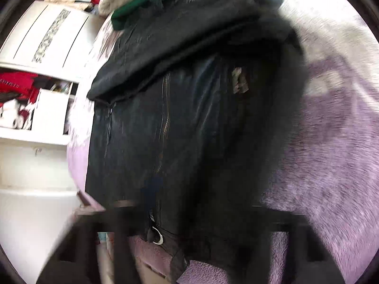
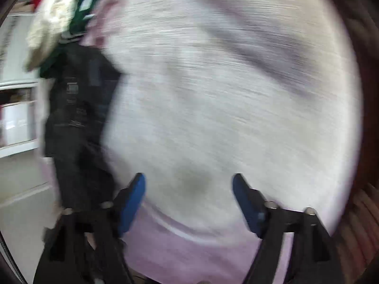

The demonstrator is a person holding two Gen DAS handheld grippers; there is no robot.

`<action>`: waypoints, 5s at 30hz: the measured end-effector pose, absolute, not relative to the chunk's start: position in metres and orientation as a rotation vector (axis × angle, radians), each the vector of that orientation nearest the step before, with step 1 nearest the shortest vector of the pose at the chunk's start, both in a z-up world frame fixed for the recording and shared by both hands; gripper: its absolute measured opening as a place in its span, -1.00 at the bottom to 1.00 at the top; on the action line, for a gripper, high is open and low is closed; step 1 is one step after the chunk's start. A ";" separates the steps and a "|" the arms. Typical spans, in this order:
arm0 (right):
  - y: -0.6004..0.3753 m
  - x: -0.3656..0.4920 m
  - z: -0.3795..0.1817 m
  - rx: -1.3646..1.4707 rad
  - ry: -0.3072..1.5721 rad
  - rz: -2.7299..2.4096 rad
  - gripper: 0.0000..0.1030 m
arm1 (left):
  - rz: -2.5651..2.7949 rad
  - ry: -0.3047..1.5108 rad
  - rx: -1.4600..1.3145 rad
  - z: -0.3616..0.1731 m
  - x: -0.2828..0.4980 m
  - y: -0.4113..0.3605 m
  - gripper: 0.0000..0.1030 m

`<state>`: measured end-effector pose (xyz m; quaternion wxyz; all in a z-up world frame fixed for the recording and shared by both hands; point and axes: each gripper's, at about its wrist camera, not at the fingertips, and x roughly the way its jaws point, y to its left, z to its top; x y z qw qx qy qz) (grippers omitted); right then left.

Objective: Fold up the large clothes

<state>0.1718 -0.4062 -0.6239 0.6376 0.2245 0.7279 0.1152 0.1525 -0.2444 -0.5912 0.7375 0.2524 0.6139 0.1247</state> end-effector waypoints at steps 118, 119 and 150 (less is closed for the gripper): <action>-0.312 0.271 -0.504 0.668 1.596 0.402 0.11 | 0.334 1.458 -0.510 -0.599 0.329 0.061 1.00; -0.284 0.281 -0.504 0.648 1.603 0.461 0.11 | 0.328 1.486 -0.546 -0.611 0.329 0.064 1.00; -0.156 0.265 -0.567 -0.154 1.864 0.472 -0.22 | 0.328 1.432 -0.363 -0.549 0.308 -0.001 0.99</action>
